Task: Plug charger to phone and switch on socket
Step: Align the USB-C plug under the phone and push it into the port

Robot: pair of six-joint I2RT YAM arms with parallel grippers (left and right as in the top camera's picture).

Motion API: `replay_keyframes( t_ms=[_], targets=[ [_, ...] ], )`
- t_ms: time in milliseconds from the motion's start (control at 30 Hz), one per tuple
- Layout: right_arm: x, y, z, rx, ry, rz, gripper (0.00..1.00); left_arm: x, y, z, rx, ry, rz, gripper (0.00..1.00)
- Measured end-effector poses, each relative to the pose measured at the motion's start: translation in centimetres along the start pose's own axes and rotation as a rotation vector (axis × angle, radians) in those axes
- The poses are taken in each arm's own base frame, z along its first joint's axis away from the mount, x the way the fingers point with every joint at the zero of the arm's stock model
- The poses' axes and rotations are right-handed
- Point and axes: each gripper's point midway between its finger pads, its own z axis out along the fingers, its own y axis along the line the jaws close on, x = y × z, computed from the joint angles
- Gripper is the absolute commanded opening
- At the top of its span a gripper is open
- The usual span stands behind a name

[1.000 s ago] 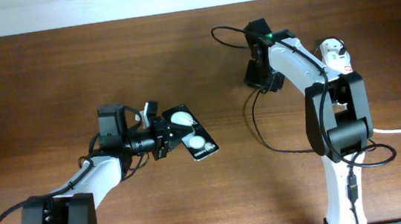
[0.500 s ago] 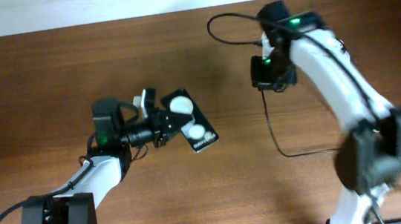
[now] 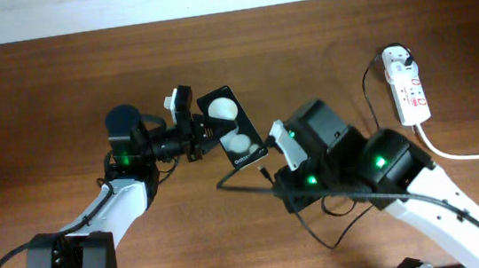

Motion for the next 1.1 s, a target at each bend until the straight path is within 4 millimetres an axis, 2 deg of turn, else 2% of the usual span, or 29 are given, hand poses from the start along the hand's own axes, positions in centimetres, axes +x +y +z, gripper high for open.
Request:
replay_keyframes(
  t_ms=[100,200,433,633,1100],
  targets=[
    [0.6,1.1,1.5,-0.025,0.004,-0.018,0.04,0.0,0.0,0.0,0.0,0.001,-0.018,0.0],
    [1.0,1.4,2.4,-0.01,0.027,-0.01,0.04,0.1,0.0,0.0,0.002,0.007,-0.031,0.0],
    [0.3,0.3,2.4,0.055,-0.013,0.044,0.04,0.9,-0.4,0.0,0.016,0.056,-0.019,0.0],
    [-0.3,0.3,2.3,0.059,-0.039,0.05,0.04,1.2,-0.5,0.0,0.019,0.07,-0.02,0.0],
    [0.0,0.6,2.4,0.042,-0.026,0.055,0.04,1.2,-0.5,0.0,0.02,0.071,-0.009,0.0]
  ],
)
